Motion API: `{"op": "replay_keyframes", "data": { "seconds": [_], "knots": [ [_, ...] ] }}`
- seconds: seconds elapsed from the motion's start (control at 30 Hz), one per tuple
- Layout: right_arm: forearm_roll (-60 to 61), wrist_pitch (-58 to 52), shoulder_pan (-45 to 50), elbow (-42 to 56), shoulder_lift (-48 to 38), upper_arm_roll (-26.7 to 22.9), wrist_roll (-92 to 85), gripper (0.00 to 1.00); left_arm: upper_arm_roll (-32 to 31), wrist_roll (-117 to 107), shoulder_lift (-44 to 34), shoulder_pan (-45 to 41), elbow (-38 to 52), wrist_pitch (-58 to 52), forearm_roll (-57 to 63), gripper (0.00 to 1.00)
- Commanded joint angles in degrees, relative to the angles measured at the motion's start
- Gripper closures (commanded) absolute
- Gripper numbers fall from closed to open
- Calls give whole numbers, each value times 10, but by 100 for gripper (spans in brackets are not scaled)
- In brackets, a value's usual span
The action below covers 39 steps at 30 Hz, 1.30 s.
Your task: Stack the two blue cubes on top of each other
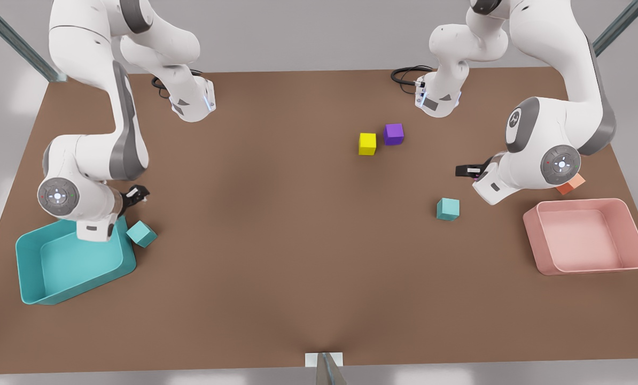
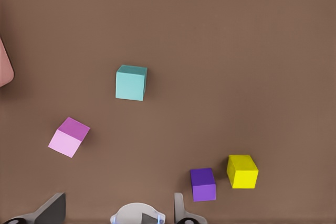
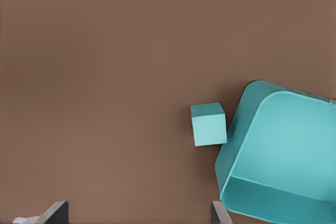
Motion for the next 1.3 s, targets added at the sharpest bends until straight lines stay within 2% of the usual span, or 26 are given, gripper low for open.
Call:
{"op": "replay_keyframes", "data": {
  "seconds": [0.0, 0.1, 0.23, 0.3, 0.4, 0.47, 0.57, 0.67, 0.7, 0.87, 0.9, 0.93, 1.0, 1.03, 1.2, 1.27],
  "knots": [
    [-1, -35, 10, 36, 9, -1, -42, 0, 0, 1, 0, 0, 0, -1, 0, 0],
    [-19, -63, 13, 85, 42, 1, -34, 0, 0, 1, 1, 0, 0, -1, 0, 0],
    [-25, 73, -23, 12, 32, -4, -90, 0, 0, 1, 3, 0, 0, -1, 0, 0],
    [-27, 89, -48, 33, 59, -4, -144, 0, 0, 1, 6, 0, 0, -1, 0, 0],
    [-23, 103, -64, 18, 55, -5, -148, 0, 0, 1, 6, 0, 0, -2, 0, 0],
    [-26, 150, -93, 15, 67, -5, -197, 0, 0, 1, 6, 0, 0, -1, 0, 0],
    [-19, 168, -104, 19, 78, -11, -176, 0, 0, 1, 5, 0, 0, -5, 0, 0],
    [-6, 159, -99, 43, 84, -12, -114, 0, 0, 1, 6, 1, 0, -5, 0, 0],
    [-2, 110, -99, 84, 103, -12, -110, 0, 0, 1, 6, 1, -1, -5, 0, 0],
    [-26, 103, -81, 74, 89, -8, -108, 0, 0, 1, 8, 1, -1, -4, 0, 0],
    [-44, 66, -49, 67, 67, -1, -63, 0, 0, 1, 8, 1, -1, -5, 0, 0],
    [-57, 57, -48, 97, 91, -4, -89, 0, 0, 1, 9, 1, -1, -4, 0, 0],
    [-80, 156, -82, 99, 122, -5, -345, 0, 0, 1, 10, 1, -1, -4, 1, 0],
    [-80, 172, -82, 97, 123, -5, -417, 0, 0, 1, 10, 1, -2, -4, 0, 0],
    [-72, 176, -81, 68, 134, -2, -591, 0, 0, 1, 10, 1, -1, -5, 0, 0],
    [-22, 175, -86, 48, 133, -4, -652, 0, 0, 1, 9, 1, -1, -8, 1, 0]
  ]
}}
